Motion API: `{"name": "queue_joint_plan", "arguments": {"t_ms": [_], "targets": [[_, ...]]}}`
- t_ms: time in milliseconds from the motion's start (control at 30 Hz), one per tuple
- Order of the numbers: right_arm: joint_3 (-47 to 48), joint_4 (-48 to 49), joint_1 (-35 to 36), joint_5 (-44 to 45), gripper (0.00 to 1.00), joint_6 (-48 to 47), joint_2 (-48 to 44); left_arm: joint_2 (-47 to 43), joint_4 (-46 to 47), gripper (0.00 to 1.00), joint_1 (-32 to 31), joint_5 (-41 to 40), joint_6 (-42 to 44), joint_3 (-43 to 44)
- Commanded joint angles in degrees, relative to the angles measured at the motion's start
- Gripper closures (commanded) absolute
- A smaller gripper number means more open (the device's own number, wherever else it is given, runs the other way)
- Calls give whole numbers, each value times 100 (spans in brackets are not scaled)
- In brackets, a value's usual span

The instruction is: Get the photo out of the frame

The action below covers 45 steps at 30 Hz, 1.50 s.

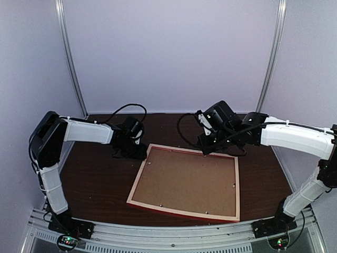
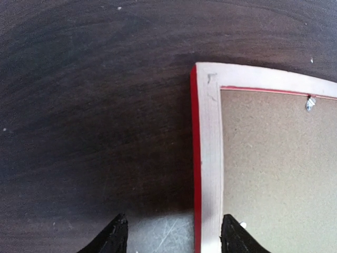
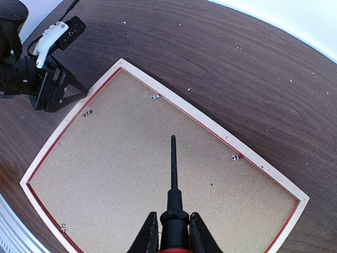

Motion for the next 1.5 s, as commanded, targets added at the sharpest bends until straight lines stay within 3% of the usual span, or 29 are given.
{"name": "queue_joint_plan", "arguments": {"t_ms": [0,133,300,433,933,1467], "targets": [[-51,3,-24,174,100,37,-167,393,-122,41,23,320,144,332],[-48,2,-22,173,100,15,-165,558,-107,47,23,203,115,278],[-42,24,-29,155,100,10,-127,603,-128,68,23,-37,41,73],[-20,46,-24,95,100,27,-80,498,-122,79,23,-272,-50,-144],[345,298,-20,-425,100,92,465,-206,-53,82,23,-707,-746,-1197],[1711,918,-15,-1758,100,248,2246,-1084,619,81,23,-410,-1338,-2433]]}}
